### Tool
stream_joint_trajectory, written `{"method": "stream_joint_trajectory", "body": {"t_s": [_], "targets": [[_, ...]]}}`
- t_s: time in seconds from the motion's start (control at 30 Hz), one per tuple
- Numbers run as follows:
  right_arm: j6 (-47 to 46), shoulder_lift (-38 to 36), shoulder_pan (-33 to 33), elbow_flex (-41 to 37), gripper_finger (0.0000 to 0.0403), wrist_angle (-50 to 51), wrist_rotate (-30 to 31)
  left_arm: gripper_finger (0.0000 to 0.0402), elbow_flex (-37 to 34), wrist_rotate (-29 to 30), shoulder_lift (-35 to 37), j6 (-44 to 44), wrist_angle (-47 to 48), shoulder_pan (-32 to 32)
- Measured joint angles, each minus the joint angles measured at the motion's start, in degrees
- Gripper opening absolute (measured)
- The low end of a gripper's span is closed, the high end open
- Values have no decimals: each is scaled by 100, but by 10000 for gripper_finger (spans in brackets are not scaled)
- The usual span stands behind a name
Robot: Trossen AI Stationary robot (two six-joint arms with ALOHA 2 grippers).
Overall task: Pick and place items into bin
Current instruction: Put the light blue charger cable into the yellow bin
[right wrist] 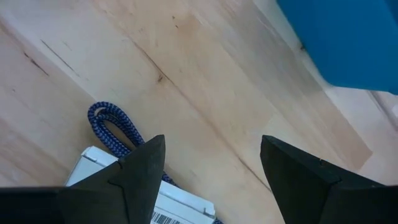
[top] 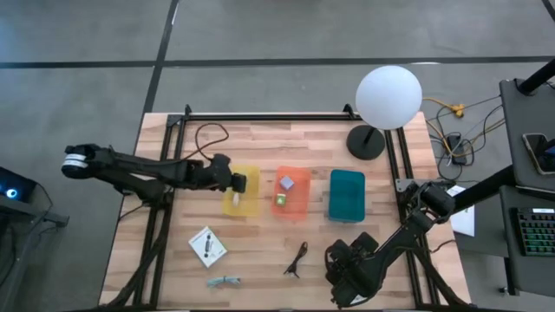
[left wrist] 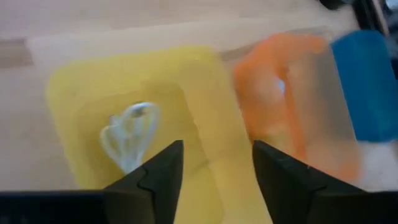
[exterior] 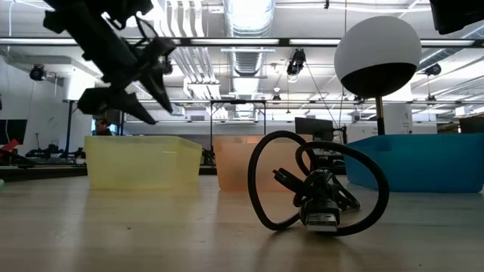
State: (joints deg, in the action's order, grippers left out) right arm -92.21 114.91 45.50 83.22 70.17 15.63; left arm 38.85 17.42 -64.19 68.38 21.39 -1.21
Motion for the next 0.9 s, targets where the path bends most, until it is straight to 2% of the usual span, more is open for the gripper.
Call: {"method": "stream_joint_trajectory", "body": {"t_s": [0.07, 0.13, 0.2, 0.23, 0.3, 0.37, 0.53, 0.6, 0.73, 0.9], "targets": [[97, 0, 0, 0, 249, -4, -63, 185, 168, -493, 74, -709, -180, -87], [255, 0, 6, 0, 249, -32, -120, 184, 378, -1359, 162, -1711, -323, -324], [394, 0, 38, 0, 249, -26, -128, 178, 608, -2221, 188, -2666, -267, -783], [480, 0, 40, 0, 249, -33, -130, 174, 712, -2428, 184, -3018, -164, -1081], [632, 0, 42, 0, 249, -27, -133, 166, 864, -2401, 169, -3541, 272, -1805], [783, 0, 41, 0, 249, -26, -131, 158, 982, -2108, 70, -3673, 478, -2564], [929, 0, 37, 0, 249, -24, -84, 151, 1088, -826, -423, -2650, 645, -4111], [979, 0, 36, 0, 249, -26, -66, 151, 1150, -573, -717, -2244, 660, -4438], [999, 0, 25, -11, 249, -24, -65, 152, 1340, -507, -1429, -1584, 665, -4734], [1034, 0, 20, -11, 249, -26, -67, 181, 1806, -753, -2236, -1600, 650, -4827]]}}
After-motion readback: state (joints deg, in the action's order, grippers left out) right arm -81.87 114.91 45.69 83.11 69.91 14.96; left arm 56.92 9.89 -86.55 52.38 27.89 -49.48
